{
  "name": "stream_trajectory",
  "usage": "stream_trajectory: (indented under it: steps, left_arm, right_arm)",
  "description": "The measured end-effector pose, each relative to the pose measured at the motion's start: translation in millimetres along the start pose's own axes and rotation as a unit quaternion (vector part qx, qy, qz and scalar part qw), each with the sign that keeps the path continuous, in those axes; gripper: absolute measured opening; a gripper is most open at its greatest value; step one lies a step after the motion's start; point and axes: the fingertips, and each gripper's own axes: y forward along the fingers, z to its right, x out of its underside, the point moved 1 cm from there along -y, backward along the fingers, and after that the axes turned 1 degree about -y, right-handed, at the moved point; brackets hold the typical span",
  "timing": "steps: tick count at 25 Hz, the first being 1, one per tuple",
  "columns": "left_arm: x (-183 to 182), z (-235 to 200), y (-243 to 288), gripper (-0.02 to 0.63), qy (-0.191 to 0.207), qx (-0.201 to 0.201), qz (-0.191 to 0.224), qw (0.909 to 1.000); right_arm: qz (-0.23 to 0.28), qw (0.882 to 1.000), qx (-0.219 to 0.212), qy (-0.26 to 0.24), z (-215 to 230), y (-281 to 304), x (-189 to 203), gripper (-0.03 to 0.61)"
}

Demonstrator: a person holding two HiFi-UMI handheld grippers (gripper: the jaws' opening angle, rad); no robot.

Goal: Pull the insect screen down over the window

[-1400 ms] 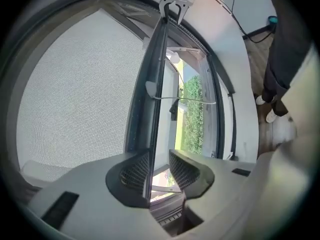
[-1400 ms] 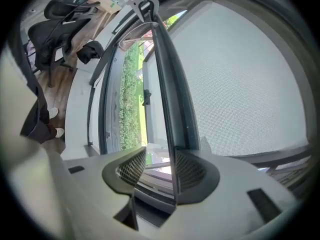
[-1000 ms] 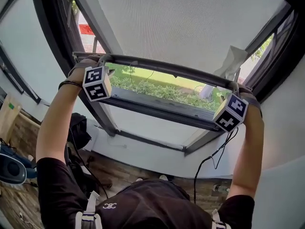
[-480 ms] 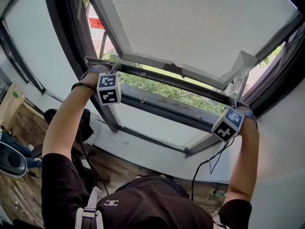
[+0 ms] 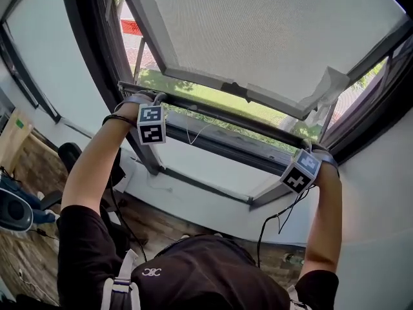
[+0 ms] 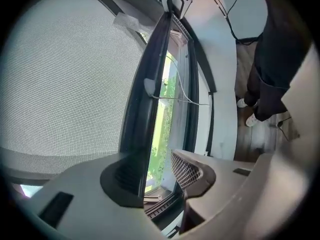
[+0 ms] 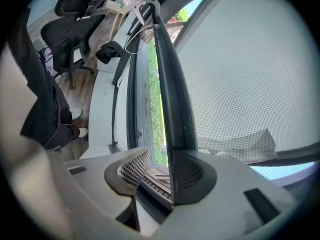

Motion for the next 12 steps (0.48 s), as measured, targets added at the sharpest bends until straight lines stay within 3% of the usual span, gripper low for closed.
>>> stream_trajectory:
  steps: [6,12]
  left_arm:
    - [0.4,14.5,16.0,0.163,-0.003,0.013,-0.002,0.9999]
    - [2.0,33.4,31.3,0.163,-0.008,0.036,-0.007,0.9993]
  right_arm:
    - [0.015,1.0,0.026,0.008,-8.0,17.2,-1.1,0.164]
    - [0.028,0.999,-0.011,0.024,-24.8,32.7,-2.4,0.121]
